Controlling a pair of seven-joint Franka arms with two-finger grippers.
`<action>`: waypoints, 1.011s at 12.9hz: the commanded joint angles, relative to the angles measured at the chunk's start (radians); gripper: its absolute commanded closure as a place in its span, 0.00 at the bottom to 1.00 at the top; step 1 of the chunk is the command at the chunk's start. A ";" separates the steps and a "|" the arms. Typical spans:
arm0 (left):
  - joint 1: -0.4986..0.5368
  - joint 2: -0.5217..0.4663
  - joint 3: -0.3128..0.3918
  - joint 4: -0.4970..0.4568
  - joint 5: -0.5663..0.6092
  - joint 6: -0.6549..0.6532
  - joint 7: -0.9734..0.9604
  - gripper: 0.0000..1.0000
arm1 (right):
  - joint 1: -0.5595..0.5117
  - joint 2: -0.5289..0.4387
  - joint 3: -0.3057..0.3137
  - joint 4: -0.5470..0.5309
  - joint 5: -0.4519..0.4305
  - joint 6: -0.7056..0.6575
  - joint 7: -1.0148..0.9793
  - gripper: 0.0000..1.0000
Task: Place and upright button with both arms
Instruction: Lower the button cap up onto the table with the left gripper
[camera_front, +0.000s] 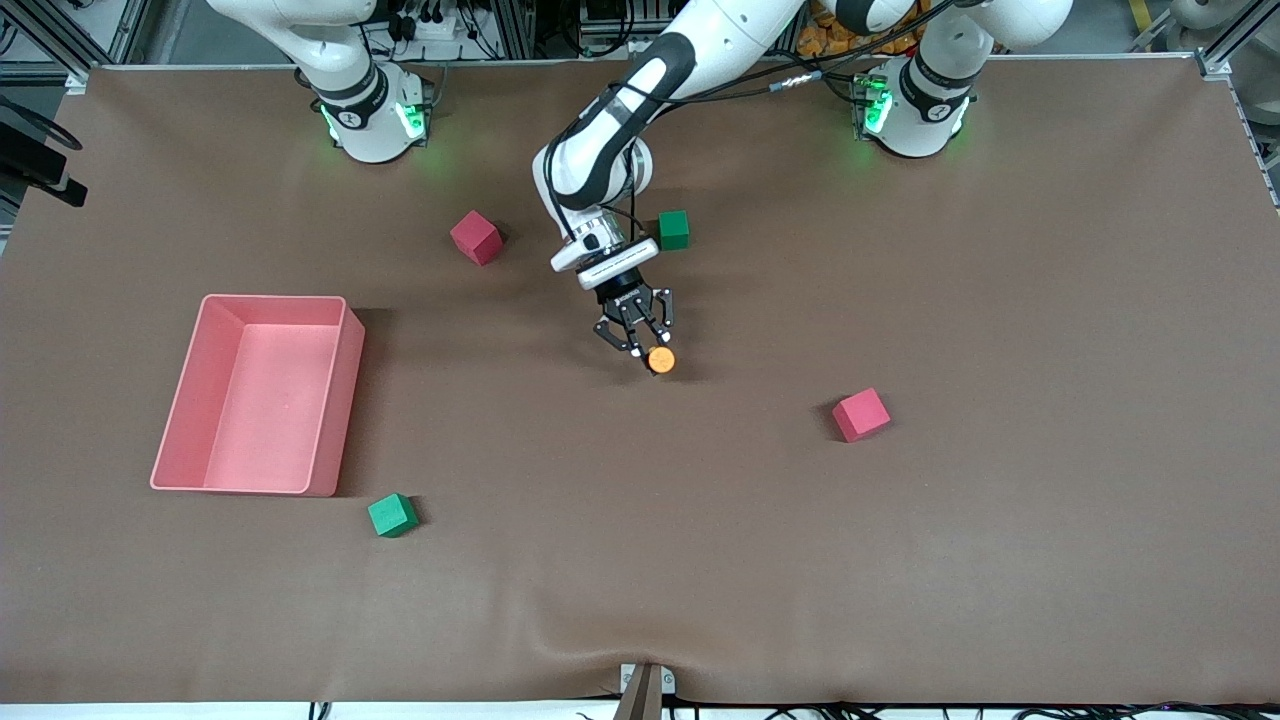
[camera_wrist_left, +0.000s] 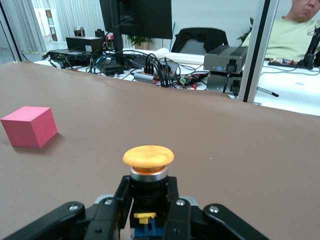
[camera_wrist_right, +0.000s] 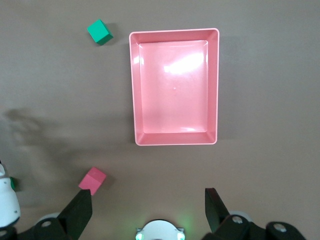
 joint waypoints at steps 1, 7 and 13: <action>-0.010 0.053 0.018 0.042 0.054 -0.023 -0.037 1.00 | -0.038 0.007 0.000 0.009 -0.006 0.002 -0.057 0.00; -0.019 0.115 0.019 0.066 0.058 -0.023 -0.106 1.00 | 0.149 0.021 0.013 0.026 -0.126 0.002 0.213 0.00; -0.019 0.139 0.022 0.083 0.082 -0.023 -0.106 0.97 | 0.140 0.040 0.007 0.028 -0.102 0.039 0.333 0.00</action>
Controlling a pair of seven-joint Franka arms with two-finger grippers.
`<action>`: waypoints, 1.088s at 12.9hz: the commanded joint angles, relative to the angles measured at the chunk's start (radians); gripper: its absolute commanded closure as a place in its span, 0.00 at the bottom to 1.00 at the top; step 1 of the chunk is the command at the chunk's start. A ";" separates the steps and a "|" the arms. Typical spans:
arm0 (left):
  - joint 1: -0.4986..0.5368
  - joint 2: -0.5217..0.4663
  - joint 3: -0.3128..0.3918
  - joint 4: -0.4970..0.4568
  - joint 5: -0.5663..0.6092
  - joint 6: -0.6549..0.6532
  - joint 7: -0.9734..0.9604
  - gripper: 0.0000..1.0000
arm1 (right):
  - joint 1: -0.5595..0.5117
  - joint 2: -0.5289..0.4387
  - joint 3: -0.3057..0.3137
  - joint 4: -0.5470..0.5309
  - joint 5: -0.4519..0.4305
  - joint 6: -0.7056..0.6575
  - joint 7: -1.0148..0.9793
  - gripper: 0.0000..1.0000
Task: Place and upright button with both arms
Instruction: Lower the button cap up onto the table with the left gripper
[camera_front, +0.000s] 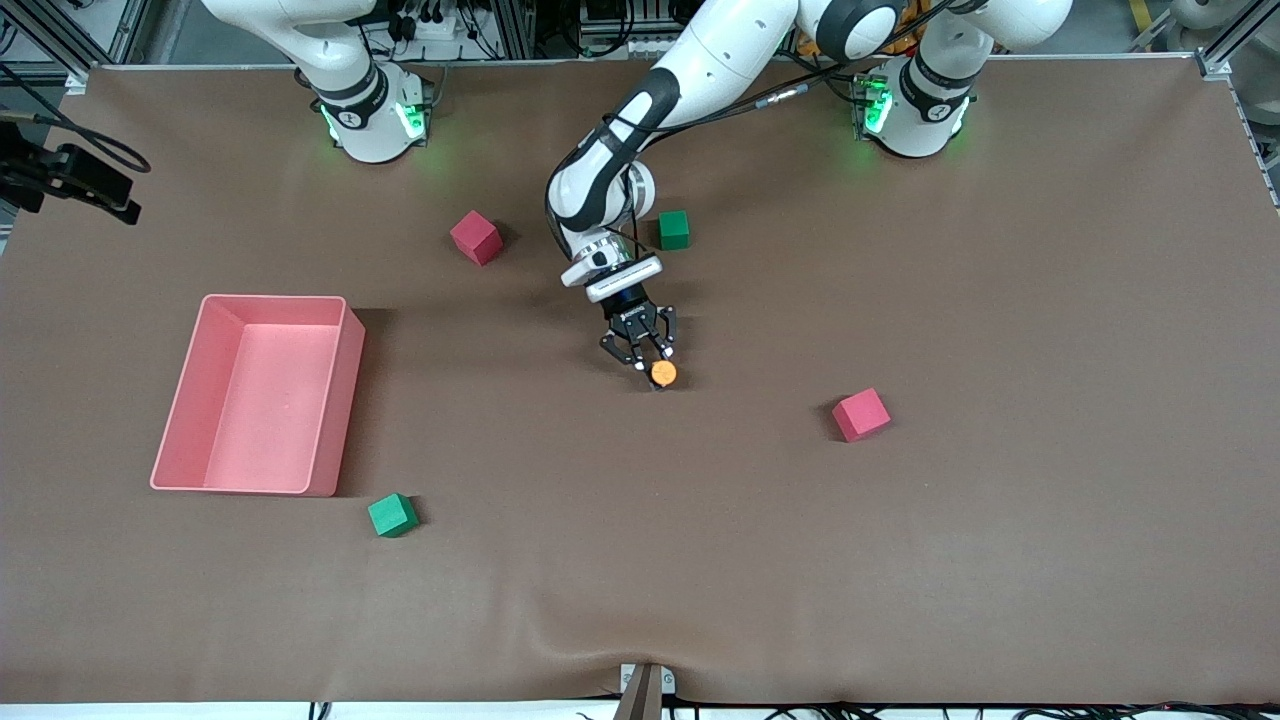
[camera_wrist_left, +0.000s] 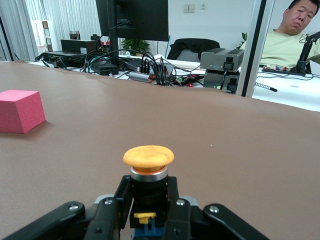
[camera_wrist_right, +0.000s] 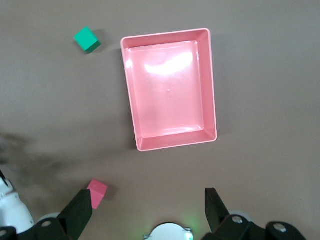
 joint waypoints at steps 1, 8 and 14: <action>-0.013 0.028 0.011 0.036 0.021 -0.022 -0.010 0.96 | 0.000 0.014 0.002 0.022 0.030 0.040 0.057 0.00; -0.013 0.033 0.011 0.036 0.020 -0.022 -0.017 0.68 | -0.007 -0.057 -0.015 0.019 0.022 -0.026 0.055 0.00; -0.013 0.027 0.006 0.036 0.018 -0.022 -0.018 0.47 | -0.072 -0.012 -0.013 0.008 0.158 -0.040 0.063 0.00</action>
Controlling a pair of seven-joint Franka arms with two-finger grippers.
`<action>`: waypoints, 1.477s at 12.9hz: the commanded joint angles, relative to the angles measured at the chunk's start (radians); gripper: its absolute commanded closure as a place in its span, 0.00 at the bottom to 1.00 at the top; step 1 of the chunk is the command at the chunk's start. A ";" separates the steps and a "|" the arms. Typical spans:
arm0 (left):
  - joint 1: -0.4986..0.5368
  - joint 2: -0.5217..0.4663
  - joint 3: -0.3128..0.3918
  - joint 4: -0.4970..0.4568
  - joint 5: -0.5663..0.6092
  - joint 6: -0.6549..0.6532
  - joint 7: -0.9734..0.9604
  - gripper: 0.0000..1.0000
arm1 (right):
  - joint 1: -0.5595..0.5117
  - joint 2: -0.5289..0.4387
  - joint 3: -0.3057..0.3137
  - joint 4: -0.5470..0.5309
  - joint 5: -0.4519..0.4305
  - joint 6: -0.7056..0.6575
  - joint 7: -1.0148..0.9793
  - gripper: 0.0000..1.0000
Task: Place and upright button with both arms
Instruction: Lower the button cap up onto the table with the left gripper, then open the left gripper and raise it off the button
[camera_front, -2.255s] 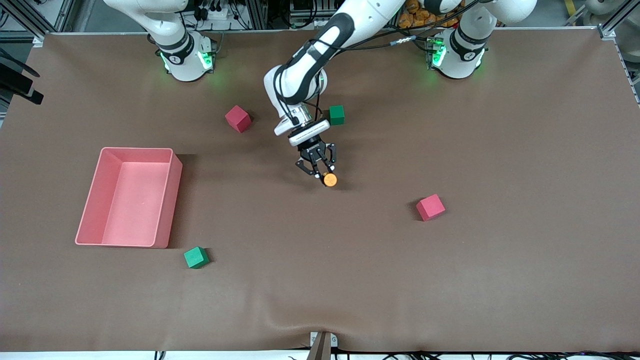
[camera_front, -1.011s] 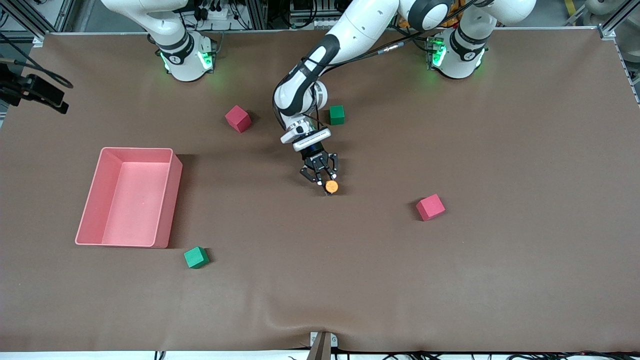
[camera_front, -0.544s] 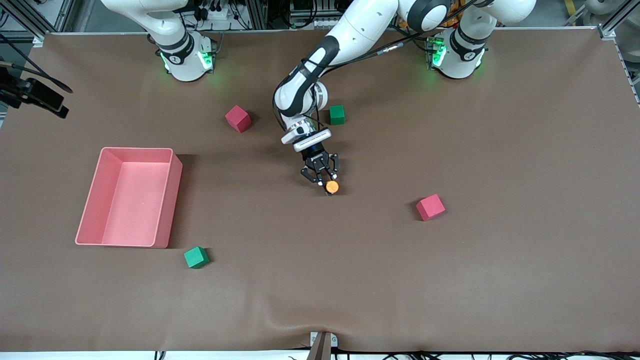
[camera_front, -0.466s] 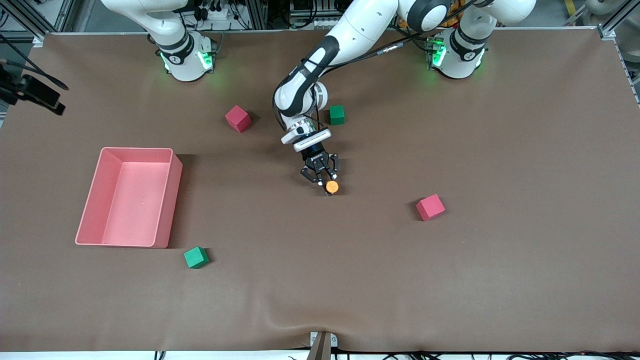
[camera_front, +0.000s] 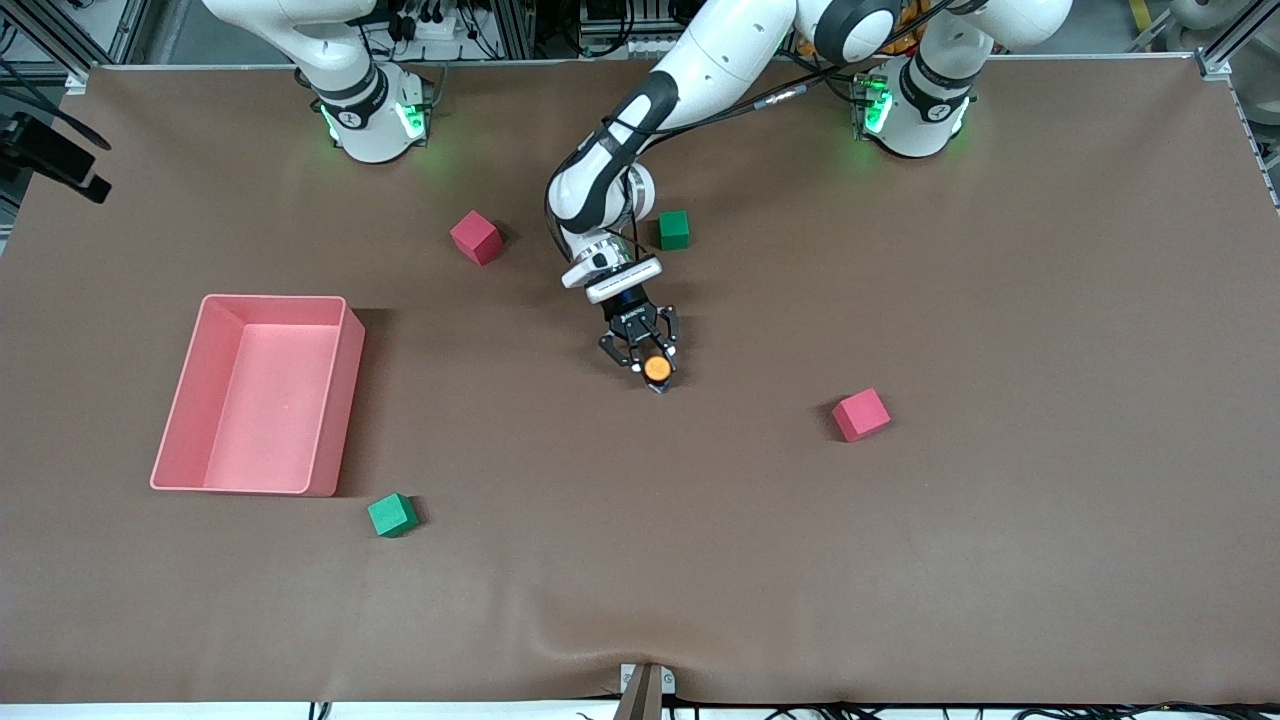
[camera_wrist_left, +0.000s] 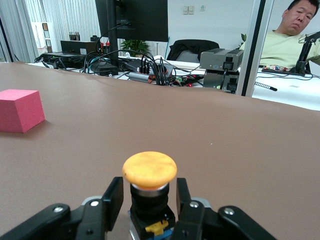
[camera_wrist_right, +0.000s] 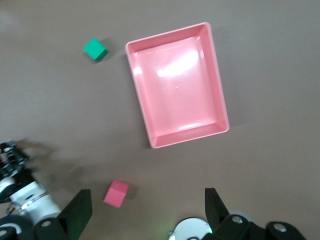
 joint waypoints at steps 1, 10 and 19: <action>-0.011 0.017 0.006 0.028 0.014 -0.018 -0.014 0.44 | -0.041 0.030 0.008 -0.005 0.054 -0.010 -0.015 0.00; -0.037 -0.079 -0.030 0.023 -0.108 -0.024 0.066 0.00 | -0.053 0.023 0.012 0.001 -0.012 -0.001 -0.215 0.00; 0.066 -0.343 -0.042 0.025 -0.490 -0.075 0.588 0.00 | -0.034 0.054 0.009 0.007 -0.031 0.001 -0.222 0.00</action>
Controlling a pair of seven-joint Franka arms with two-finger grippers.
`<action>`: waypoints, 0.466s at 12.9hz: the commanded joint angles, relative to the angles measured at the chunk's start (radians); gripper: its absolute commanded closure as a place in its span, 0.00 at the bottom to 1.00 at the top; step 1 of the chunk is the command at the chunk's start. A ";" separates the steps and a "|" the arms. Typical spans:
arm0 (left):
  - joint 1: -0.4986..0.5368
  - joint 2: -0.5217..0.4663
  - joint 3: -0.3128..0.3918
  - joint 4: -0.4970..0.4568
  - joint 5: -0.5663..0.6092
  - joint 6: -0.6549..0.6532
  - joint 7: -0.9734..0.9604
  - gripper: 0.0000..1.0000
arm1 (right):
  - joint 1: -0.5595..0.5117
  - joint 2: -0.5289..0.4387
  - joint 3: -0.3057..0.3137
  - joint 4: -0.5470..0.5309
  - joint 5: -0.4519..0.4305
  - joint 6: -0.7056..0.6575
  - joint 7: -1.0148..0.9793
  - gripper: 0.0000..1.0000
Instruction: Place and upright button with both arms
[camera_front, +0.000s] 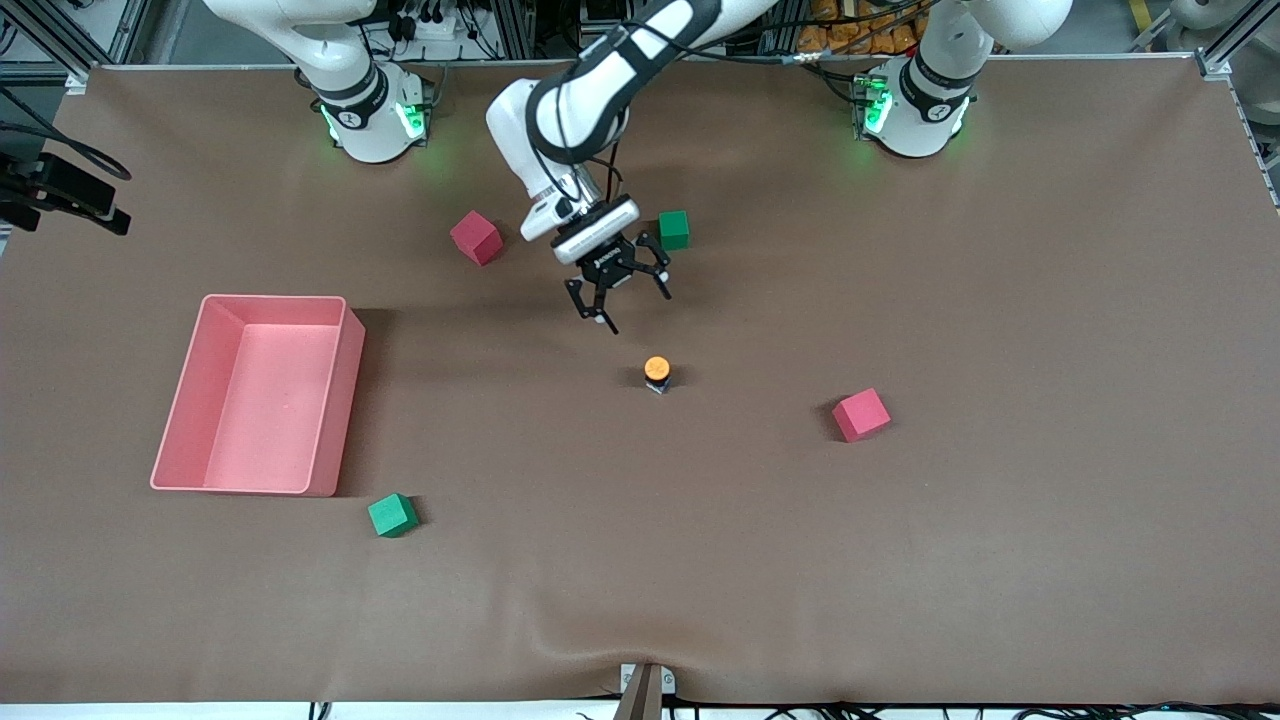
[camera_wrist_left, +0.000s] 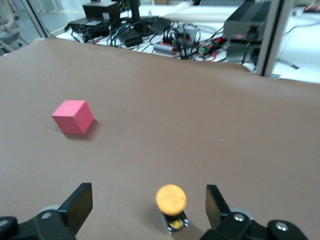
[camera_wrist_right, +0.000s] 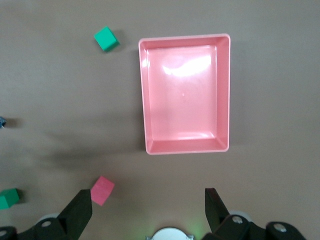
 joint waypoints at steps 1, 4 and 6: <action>0.067 -0.098 -0.008 -0.021 -0.085 0.001 0.166 0.00 | -0.010 -0.004 -0.004 0.017 -0.017 -0.022 -0.014 0.00; 0.177 -0.163 -0.010 -0.020 -0.151 0.007 0.360 0.00 | -0.007 -0.017 -0.004 -0.004 -0.009 -0.029 -0.011 0.00; 0.300 -0.197 -0.066 -0.018 -0.200 0.053 0.499 0.00 | -0.004 -0.020 -0.001 -0.018 0.012 -0.016 -0.012 0.00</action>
